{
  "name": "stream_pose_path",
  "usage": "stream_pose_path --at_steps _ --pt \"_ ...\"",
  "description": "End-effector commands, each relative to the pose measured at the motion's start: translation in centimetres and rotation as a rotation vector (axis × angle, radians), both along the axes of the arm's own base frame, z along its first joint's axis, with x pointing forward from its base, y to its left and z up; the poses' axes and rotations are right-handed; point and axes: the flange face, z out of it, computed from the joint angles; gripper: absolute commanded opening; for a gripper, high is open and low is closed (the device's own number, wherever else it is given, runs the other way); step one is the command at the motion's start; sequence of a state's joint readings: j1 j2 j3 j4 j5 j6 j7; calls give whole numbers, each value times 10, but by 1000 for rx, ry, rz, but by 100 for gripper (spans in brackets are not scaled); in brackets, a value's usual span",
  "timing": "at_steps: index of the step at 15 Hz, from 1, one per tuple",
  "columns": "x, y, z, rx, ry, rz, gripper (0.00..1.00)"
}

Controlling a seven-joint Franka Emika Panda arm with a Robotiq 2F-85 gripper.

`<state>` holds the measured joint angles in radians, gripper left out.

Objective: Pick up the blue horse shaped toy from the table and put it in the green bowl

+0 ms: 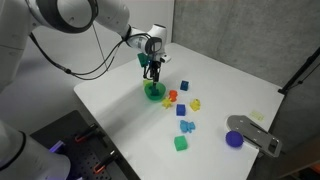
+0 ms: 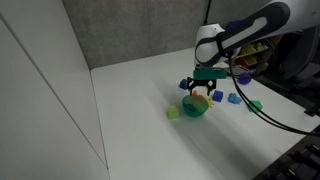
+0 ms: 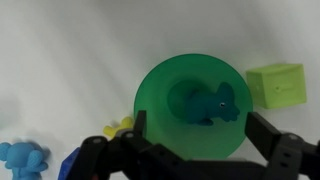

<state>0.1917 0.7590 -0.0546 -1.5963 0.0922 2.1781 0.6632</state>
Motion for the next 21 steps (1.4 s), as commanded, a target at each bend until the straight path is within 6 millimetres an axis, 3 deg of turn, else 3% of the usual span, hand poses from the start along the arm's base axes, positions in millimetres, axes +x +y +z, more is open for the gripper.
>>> stream_pose_path --at_steps 1,4,8,16,21 --pt "-16 -22 44 41 14 -9 100" --pt "-31 -42 73 50 1 5 100" --pt "-67 -62 109 62 -21 62 100" --pt "-151 -82 174 34 -51 175 100" --pt "-186 -97 218 -34 -68 341 100"
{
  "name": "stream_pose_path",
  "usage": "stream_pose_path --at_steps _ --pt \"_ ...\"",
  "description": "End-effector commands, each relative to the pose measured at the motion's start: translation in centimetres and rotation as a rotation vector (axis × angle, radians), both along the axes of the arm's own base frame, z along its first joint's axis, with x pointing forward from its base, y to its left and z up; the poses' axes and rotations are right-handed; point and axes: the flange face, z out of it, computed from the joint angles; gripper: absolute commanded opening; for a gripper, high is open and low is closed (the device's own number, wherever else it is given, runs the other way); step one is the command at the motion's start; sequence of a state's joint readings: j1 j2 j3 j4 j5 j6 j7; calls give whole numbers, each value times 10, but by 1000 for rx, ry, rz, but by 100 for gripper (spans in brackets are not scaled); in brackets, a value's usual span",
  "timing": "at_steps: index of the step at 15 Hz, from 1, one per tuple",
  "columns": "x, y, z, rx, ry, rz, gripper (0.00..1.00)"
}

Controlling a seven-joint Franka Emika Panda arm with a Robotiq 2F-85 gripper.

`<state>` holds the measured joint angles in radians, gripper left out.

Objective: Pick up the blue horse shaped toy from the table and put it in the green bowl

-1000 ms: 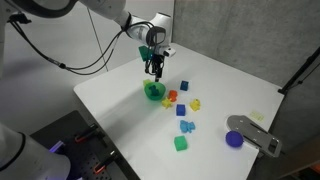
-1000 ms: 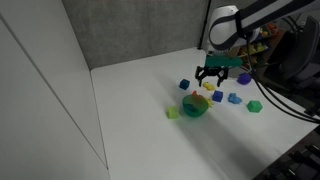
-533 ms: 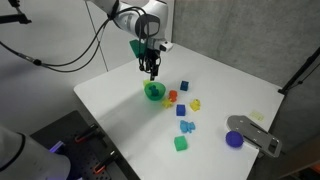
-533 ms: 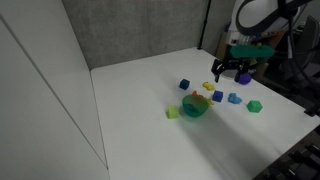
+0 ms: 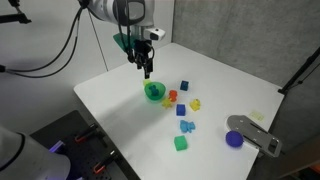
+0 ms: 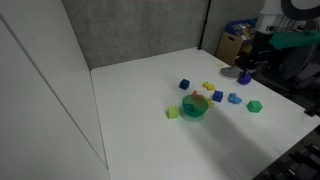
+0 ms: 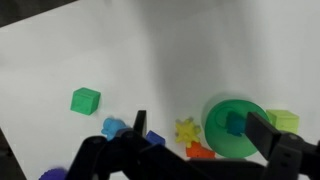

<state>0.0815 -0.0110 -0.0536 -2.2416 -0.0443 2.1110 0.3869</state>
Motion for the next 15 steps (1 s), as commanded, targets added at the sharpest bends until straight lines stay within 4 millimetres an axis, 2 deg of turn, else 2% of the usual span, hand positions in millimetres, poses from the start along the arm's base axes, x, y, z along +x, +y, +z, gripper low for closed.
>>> stream_pose_path --at_steps 1,5,10,11,12,15 --pt "-31 -11 36 -13 -22 139 100" --pt "-57 -12 61 21 -79 265 100" --pt "-80 -6 68 23 -115 302 100" --pt "-83 -5 67 34 -112 300 100" --pt "-72 -4 65 14 -90 282 100" --pt "-74 -2 64 14 -88 285 100"
